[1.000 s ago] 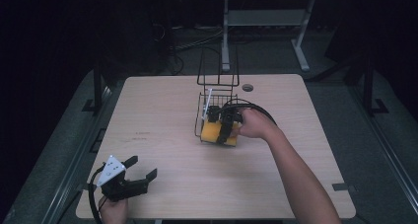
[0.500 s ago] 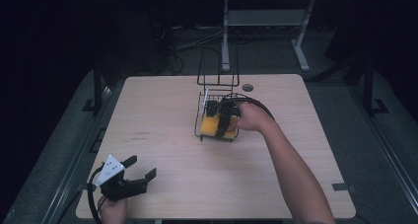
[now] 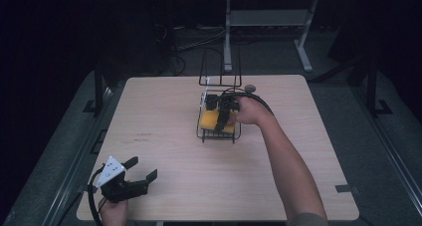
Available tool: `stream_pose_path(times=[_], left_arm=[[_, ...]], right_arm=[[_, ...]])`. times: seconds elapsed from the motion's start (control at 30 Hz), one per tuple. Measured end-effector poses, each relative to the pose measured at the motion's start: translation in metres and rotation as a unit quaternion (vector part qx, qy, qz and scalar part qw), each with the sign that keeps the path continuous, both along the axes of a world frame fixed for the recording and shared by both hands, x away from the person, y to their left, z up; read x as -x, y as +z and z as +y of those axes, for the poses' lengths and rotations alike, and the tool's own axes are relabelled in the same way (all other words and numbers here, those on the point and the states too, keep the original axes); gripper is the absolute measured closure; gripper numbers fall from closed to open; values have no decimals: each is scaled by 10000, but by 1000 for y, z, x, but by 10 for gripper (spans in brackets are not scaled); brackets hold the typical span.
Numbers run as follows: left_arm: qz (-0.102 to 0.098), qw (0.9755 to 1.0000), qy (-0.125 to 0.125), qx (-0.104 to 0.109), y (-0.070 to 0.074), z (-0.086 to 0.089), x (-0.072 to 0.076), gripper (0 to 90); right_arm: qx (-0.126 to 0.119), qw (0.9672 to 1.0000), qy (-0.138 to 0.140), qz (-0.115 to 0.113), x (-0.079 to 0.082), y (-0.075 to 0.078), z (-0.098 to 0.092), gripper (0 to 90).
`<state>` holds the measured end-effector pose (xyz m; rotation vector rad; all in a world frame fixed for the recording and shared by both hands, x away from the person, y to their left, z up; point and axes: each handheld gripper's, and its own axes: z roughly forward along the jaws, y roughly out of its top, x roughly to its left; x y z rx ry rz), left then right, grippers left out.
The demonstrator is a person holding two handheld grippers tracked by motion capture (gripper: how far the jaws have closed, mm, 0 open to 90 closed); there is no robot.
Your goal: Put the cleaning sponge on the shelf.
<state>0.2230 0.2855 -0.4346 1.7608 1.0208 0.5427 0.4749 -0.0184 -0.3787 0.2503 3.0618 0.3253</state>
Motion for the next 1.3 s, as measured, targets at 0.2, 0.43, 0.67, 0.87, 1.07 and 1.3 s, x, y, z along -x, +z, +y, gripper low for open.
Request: stream_pose_path(times=[0.2, 0.43, 0.67, 0.87, 1.07, 1.3], left_arm=[[14, 9999, 72, 117, 0, 3, 0, 130], [12, 9999, 69, 103, 0, 4, 0, 130], [21, 9999, 73, 112, -1, 4, 0, 130], [28, 9999, 63, 119, -1, 4, -1, 130], [23, 9999, 76, 113, -1, 5, -1, 130], [25, 9999, 73, 124, -1, 4, -1, 130]], right_arm=[[92, 9999, 106, -82, -5, -9, 0, 214], [178, 9998, 73, 9, -10, -19, 1, 213], [172, 9998, 37, 106, -15, -26, 1, 210], [142, 9999, 65, 22, -16, -27, 0, 204], [145, 9999, 20, 23, -16, -27, 0, 187], [162, 9999, 60, 2, -15, -26, 1, 170]])
